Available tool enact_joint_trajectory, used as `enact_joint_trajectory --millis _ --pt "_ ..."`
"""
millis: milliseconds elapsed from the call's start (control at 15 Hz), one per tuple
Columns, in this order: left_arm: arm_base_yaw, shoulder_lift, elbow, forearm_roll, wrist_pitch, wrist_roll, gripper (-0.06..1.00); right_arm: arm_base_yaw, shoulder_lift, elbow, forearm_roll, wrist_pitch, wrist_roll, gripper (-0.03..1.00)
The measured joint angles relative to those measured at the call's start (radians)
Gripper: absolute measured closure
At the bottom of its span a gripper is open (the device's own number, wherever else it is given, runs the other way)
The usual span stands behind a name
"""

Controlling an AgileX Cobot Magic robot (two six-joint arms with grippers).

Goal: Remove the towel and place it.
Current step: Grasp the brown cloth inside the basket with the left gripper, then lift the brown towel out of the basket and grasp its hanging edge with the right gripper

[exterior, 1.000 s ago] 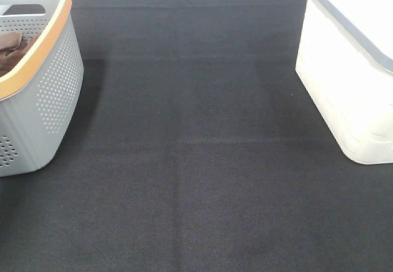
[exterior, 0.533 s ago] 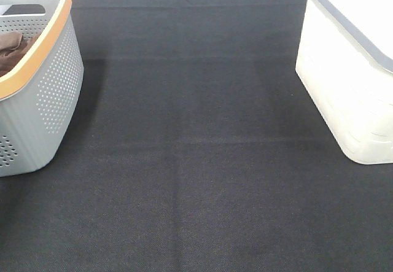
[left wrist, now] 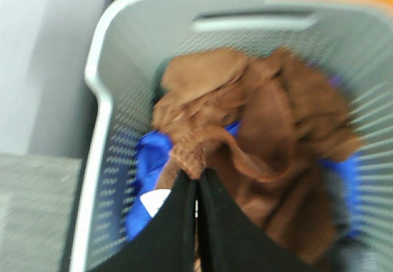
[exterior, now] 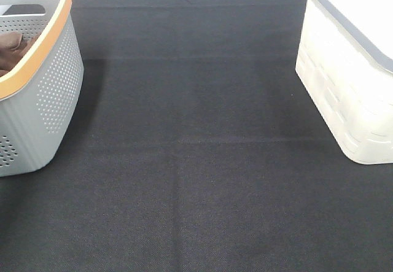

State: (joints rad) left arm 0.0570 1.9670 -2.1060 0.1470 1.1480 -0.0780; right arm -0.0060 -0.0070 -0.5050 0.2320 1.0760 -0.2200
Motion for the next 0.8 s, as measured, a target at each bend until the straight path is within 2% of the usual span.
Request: enact_joint_trajectory --millis 400,533,667,800 --pt "0.000 -0.183 -0.013 -0.272 -0.168 0.029 0.94 0.000 0.000 0.000 0.000 0.000 0.000 0.35" --pt "-0.003 -0.245 -0.013 -0.420 -0.239 0.065 0.94 0.000 0.000 0.000 0.007 0.000 0.000 0.35" --pt "-0.036 -0.288 -0.013 -0.486 -0.289 0.104 0.94 0.000 0.000 0.000 0.032 0.000 0.000 0.35" --pt "-0.063 -0.302 -0.013 -0.505 -0.328 0.111 0.94 0.000 0.000 0.000 0.045 -0.003 0.000 0.35"
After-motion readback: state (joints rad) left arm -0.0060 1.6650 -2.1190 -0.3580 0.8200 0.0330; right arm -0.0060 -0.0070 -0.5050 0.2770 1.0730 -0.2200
